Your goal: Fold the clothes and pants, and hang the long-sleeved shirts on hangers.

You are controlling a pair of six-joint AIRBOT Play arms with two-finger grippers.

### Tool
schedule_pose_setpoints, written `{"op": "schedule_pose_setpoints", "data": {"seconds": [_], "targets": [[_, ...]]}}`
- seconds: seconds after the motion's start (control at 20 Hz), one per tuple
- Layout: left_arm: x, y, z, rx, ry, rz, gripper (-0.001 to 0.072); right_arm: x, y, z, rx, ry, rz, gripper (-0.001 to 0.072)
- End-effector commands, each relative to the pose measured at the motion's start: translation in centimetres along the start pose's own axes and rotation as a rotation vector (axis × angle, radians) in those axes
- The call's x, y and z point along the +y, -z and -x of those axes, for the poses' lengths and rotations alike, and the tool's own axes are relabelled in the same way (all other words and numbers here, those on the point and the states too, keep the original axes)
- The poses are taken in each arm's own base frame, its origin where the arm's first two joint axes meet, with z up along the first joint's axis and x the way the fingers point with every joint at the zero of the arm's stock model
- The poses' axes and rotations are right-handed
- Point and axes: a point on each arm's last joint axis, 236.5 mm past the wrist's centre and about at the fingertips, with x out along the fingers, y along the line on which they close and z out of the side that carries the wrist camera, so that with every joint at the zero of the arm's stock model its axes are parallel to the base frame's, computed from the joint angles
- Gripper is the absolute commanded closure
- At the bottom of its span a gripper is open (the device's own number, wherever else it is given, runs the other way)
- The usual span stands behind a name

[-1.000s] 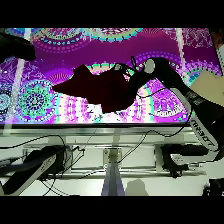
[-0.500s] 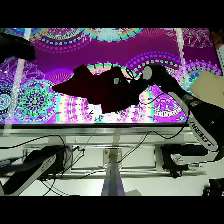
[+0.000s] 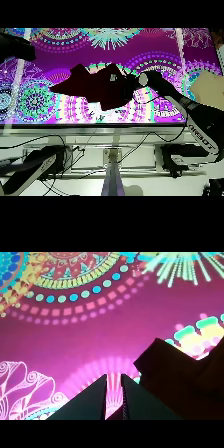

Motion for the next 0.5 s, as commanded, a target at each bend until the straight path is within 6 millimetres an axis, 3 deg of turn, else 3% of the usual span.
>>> {"op": "schedule_pose_setpoints", "data": {"seconds": [0.0, 0.15, 0.2, 0.25, 0.3, 0.35, 0.45], "targets": [[1.1, 1.8, -0.8, 0.073, -0.025, -0.003, 0.0544, -4.7, -2.9, 4.5, -0.085, 0.157, -0.137, 0.07], [4.2, 7.3, -2.8, 0.28, -0.06, 0.066, 0.0399, -9.4, -5.6, 12.5, -0.225, 0.308, -0.247, 0.07], [5.2, 9.5, -3.5, 0.355, -0.066, 0.102, 0.0366, -10.6, -5.9, 15.1, -0.261, 0.354, -0.271, 0.07], [6.2, 12.0, -4.2, 0.434, -0.065, 0.144, 0.0288, -11.5, -5.8, 17.4, -0.291, 0.394, -0.299, 0.07], [6.6, 14.1, -4.9, 0.491, -0.051, 0.195, 0.0273, -12.3, -5.4, 19.5, -0.314, 0.431, -0.327, 0.0699], [6.4, 16.1, -6.0, 0.528, -0.009, 0.261, 0.0267, -12.8, -4.7, 21.1, -0.328, 0.455, -0.359, 0.0699], [4.2, 19.8, -8.0, 0.595, 0.135, 0.383, 0.0244, -13.1, -3.4, 22.2, -0.32, 0.461, -0.411, 0.0699]]}}
